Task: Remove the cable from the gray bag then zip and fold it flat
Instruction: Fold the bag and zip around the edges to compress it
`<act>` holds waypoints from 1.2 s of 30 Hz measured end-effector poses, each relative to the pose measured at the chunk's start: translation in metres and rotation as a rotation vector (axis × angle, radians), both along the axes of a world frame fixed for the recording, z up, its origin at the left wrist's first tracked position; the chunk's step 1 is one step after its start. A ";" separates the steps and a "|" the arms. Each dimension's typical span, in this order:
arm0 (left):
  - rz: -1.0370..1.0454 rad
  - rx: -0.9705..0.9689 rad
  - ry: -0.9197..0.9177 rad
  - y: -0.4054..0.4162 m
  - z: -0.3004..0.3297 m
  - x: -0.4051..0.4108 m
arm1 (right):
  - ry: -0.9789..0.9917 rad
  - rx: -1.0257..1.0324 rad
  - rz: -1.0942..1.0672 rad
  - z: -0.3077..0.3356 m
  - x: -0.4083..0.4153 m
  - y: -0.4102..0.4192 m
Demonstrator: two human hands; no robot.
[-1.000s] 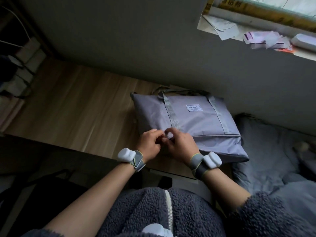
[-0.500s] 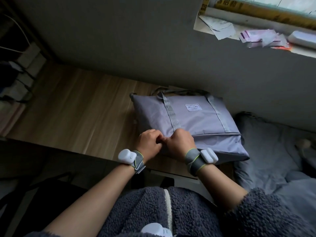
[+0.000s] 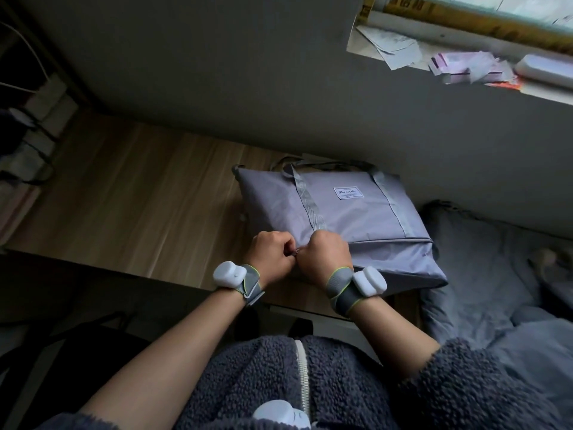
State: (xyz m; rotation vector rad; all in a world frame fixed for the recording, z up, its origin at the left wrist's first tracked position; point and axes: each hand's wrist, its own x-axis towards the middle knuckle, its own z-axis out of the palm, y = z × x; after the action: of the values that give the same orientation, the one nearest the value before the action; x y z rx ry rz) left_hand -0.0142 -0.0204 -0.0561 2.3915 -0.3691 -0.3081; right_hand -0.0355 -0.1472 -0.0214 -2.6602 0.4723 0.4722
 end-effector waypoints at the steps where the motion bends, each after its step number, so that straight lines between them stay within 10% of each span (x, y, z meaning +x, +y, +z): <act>1: 0.010 0.006 -0.007 -0.001 0.001 0.000 | 0.010 0.009 -0.004 0.001 0.001 -0.002; 19: 0.045 0.263 -0.021 0.043 0.015 0.016 | 0.034 -0.153 -0.076 -0.003 0.006 -0.073; 23: -0.063 0.579 -0.093 0.025 0.028 0.012 | -0.009 -0.117 -0.070 -0.010 0.002 -0.066; 28: -0.290 0.485 -0.318 -0.026 0.032 0.004 | -0.062 -0.094 -0.054 -0.017 -0.003 -0.067; 36: -0.401 0.571 -0.146 -0.062 0.027 0.014 | -0.115 -0.003 -0.059 -0.018 -0.012 -0.066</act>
State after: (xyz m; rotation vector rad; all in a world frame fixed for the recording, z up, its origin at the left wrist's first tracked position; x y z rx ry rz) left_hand 0.0001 -0.0821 -0.0292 2.8934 -0.9403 -0.4706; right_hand -0.0475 -0.2129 -0.0391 -2.6502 0.5147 0.2997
